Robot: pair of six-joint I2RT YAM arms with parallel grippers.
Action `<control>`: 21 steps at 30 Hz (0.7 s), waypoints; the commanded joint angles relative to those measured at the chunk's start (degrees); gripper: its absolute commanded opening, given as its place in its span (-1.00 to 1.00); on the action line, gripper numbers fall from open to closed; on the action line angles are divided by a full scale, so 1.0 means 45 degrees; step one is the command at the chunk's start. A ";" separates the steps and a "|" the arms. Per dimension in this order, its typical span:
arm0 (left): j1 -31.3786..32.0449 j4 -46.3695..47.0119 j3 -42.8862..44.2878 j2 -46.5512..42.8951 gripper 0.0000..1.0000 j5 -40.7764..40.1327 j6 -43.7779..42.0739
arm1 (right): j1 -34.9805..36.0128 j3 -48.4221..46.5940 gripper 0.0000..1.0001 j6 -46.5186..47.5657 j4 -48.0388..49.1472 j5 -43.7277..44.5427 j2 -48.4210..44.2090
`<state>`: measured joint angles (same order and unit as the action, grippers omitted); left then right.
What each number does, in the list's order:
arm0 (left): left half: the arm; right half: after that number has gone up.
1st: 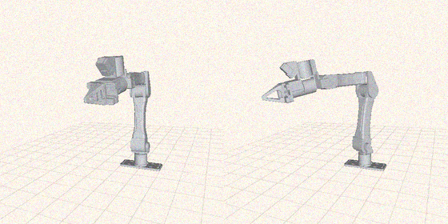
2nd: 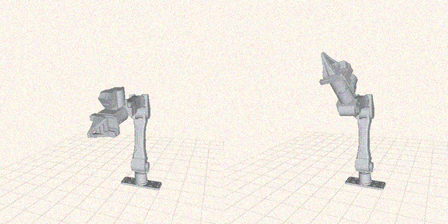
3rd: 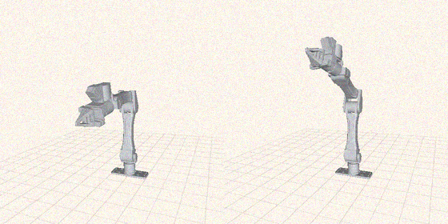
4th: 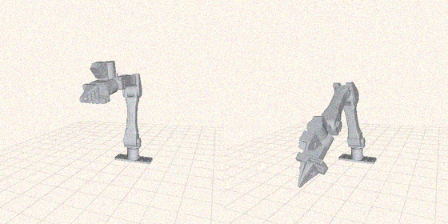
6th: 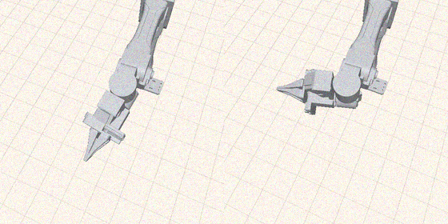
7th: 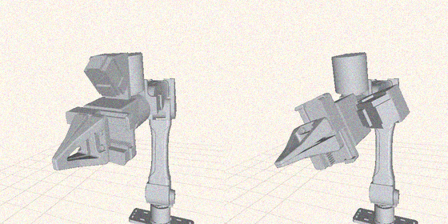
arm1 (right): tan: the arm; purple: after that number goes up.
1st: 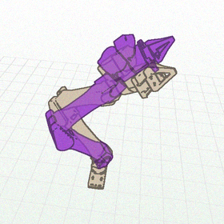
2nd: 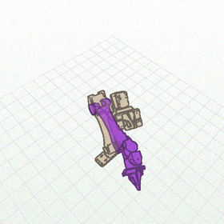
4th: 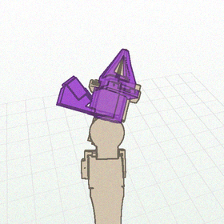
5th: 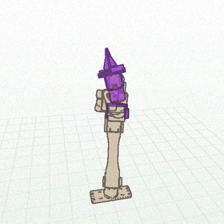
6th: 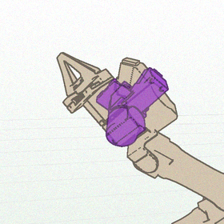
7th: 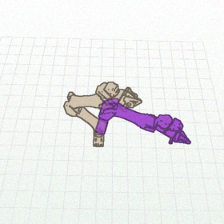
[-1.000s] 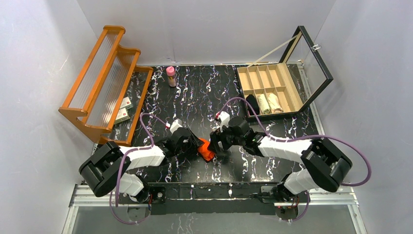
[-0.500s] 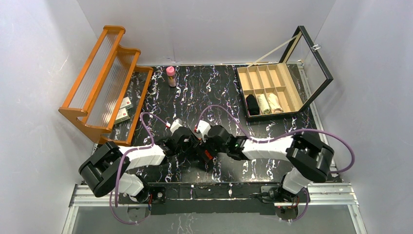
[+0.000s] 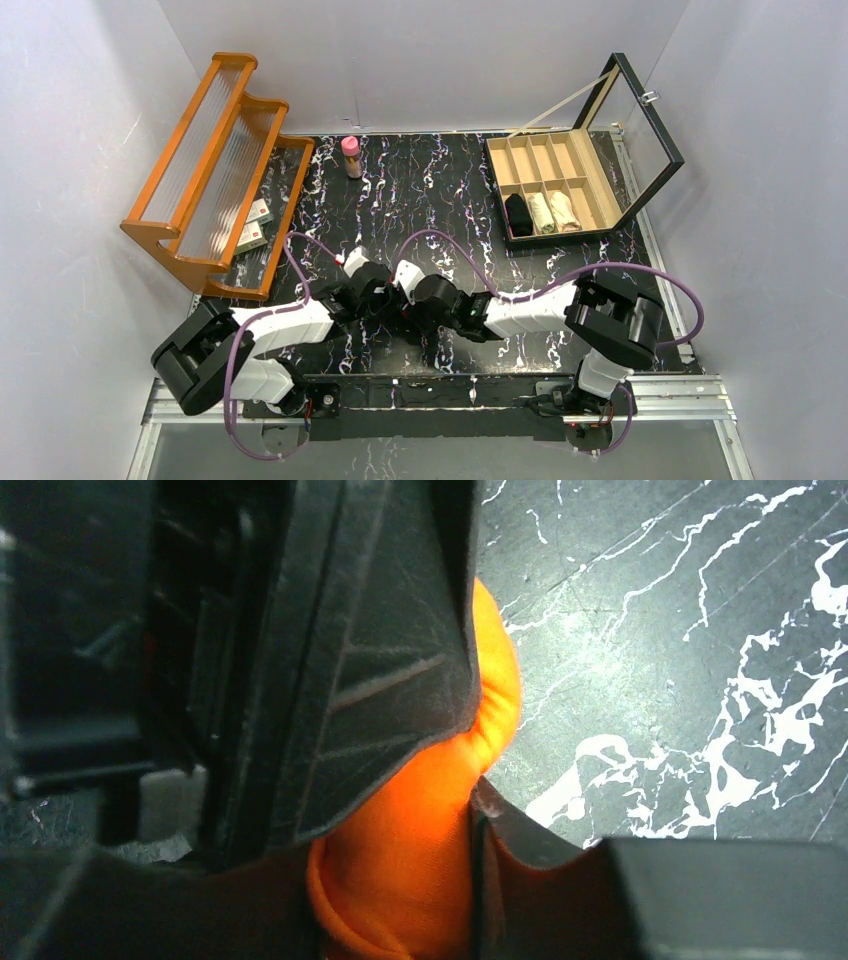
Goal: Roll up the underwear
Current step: Pick up the underwear from the center of the board.
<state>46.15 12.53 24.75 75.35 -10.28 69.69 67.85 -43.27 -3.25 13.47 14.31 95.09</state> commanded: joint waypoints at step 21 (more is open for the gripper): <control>-0.0713 -0.6885 0.0239 -0.5802 0.82 -0.2764 -0.0219 | -0.4516 -0.0105 -0.97 -0.0583 -0.3169 -0.0530 -0.4294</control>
<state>43.22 -12.78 23.75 50.96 -19.31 70.91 53.89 -38.74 -9.80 5.04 14.24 80.66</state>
